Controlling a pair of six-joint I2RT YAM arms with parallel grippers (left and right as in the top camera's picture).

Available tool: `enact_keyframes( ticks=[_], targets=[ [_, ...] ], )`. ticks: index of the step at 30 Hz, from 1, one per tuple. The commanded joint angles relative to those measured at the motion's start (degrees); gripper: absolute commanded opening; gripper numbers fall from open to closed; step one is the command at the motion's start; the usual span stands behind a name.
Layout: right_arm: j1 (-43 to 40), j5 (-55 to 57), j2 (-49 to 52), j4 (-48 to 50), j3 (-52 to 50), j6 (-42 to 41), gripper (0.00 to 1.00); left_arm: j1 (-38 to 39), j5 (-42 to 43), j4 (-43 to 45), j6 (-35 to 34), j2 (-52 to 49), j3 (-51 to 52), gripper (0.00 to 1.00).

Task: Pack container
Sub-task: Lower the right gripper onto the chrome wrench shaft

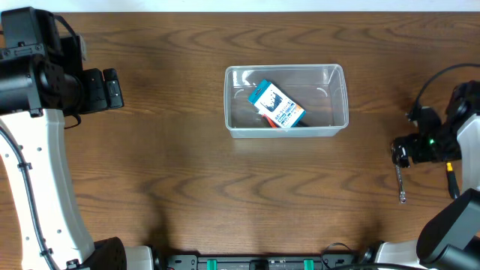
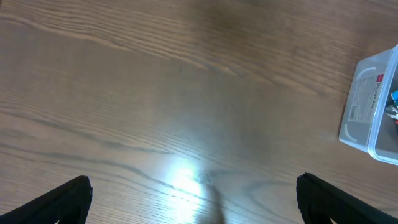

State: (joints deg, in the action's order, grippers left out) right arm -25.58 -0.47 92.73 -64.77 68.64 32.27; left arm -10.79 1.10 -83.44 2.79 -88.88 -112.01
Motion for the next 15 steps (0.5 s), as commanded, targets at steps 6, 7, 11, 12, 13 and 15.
enact_keyframes(
  ticks=[6, 7, 11, 12, 13, 15],
  targets=[
    [0.5, 7.8, -0.3, 6.1, -4.0, -5.7, 0.99, -0.2, -0.1, 0.0, -0.5, -0.2, -1.1, 0.98],
    [0.5, 8.0, -0.3, 6.1, -4.9, -7.3, 0.99, -0.2, -0.1, 0.0, -0.5, -0.2, -1.1, 0.98],
    [0.7, 7.9, -0.3, 8.7, -10.2, -8.4, 0.99, -0.2, -0.1, 0.0, -0.5, -0.2, -1.1, 0.98],
    [0.9, 7.9, -0.3, 9.5, -11.4, -8.4, 0.99, -0.2, -0.1, 0.0, -0.5, -0.2, -1.1, 0.98],
    [1.1, 7.6, -0.3, 10.5, -12.6, -8.4, 0.99, -0.2, -0.1, 0.0, -0.5, -0.2, -1.1, 0.98],
    [1.5, 7.3, -0.3, 11.7, -14.2, -8.5, 0.99, -0.2, -0.1, 0.0, -0.5, -0.2, -1.1, 0.98]
  ],
)
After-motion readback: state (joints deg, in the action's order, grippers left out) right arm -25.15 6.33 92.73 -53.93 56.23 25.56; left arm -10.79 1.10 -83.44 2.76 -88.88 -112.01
